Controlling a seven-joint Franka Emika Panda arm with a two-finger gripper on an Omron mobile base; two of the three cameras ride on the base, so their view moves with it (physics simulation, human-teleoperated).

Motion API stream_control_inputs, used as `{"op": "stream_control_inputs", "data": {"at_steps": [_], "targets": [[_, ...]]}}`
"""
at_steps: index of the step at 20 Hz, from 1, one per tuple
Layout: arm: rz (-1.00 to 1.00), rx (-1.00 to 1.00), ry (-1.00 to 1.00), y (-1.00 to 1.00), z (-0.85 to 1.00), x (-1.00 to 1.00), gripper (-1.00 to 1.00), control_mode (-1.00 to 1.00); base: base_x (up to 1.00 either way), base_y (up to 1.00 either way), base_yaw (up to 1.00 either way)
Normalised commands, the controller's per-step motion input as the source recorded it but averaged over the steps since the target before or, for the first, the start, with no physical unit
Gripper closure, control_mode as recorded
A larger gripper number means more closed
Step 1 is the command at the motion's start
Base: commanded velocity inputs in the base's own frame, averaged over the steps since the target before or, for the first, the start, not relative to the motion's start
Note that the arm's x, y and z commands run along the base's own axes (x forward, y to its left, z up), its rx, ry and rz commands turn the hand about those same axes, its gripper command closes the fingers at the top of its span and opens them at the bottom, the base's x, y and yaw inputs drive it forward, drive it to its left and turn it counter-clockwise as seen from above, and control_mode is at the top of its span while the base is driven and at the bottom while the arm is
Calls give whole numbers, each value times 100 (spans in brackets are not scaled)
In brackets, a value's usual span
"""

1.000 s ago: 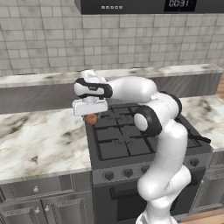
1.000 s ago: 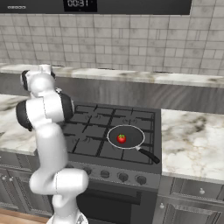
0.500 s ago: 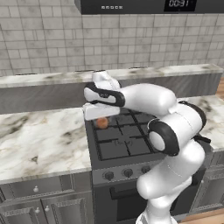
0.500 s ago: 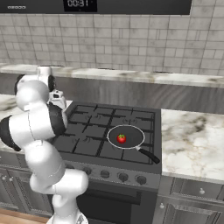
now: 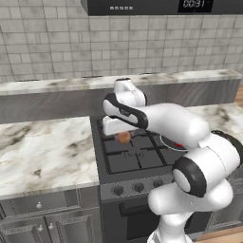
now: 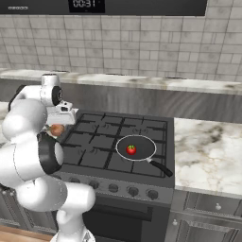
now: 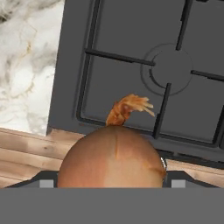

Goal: Place the pan on the front right burner on the stove. Then place the tomato and the onion in the pan and turn on the front right burner.

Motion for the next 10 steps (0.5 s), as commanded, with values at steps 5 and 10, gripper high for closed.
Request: {"op": "stream_control_inputs", "data": {"at_steps": [5, 10], "targets": [[0, 0, 0, -42, 11, -35, 100, -100, 0, 0, 0], [0, 0, -1, -44, 14, -13, 100, -100, 0, 0, 0]]}}
